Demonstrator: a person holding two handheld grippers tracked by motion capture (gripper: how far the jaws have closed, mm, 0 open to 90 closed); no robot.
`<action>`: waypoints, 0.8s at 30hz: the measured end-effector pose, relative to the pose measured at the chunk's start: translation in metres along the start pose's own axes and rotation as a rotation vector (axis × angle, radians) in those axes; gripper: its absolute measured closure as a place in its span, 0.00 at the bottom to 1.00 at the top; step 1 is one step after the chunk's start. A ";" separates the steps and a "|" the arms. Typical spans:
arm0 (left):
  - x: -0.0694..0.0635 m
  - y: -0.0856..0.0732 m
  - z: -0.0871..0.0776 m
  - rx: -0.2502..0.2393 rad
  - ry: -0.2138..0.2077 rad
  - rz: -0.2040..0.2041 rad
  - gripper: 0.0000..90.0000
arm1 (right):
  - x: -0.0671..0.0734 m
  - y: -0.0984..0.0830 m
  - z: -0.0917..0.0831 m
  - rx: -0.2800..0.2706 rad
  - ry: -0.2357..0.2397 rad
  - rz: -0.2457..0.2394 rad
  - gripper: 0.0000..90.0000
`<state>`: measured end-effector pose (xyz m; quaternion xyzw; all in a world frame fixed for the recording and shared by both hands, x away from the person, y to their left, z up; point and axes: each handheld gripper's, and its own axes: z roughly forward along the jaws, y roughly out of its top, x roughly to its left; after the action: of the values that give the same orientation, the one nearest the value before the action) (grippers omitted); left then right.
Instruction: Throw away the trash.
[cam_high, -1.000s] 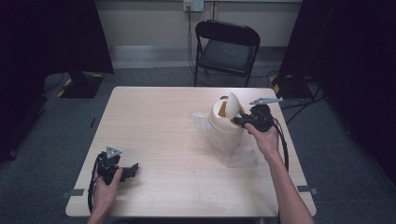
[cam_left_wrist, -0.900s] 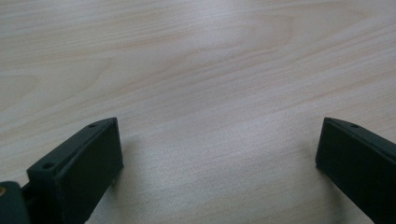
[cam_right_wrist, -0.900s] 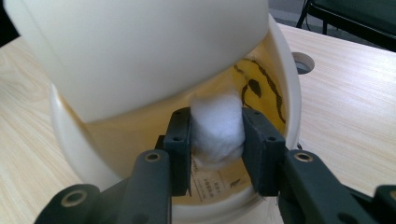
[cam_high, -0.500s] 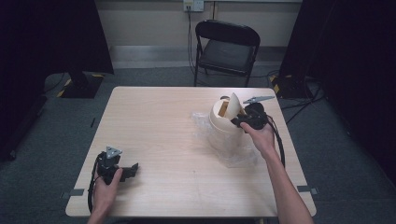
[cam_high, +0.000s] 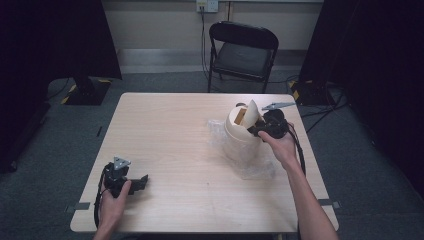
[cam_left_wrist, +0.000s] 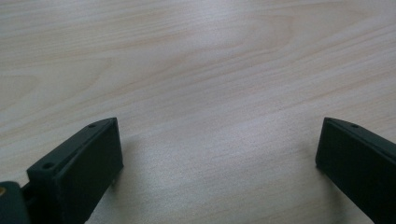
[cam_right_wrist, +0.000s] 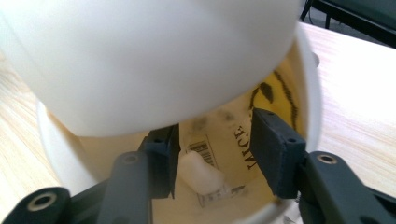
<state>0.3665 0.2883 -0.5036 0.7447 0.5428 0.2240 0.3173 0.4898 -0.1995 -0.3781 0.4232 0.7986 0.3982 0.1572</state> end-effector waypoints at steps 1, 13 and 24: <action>0.000 0.000 0.000 0.001 0.001 0.001 0.00 | -0.001 0.000 -0.002 -0.007 -0.002 0.004 0.61; 0.000 0.000 0.000 0.000 0.002 0.000 0.00 | 0.001 -0.008 -0.029 -0.094 -0.011 0.036 0.63; 0.000 0.000 0.000 0.000 0.001 0.000 0.00 | 0.008 -0.022 -0.054 -0.121 -0.051 0.044 0.58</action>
<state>0.3664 0.2883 -0.5036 0.7447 0.5428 0.2244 0.3169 0.4415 -0.2278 -0.3597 0.4406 0.7591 0.4381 0.1941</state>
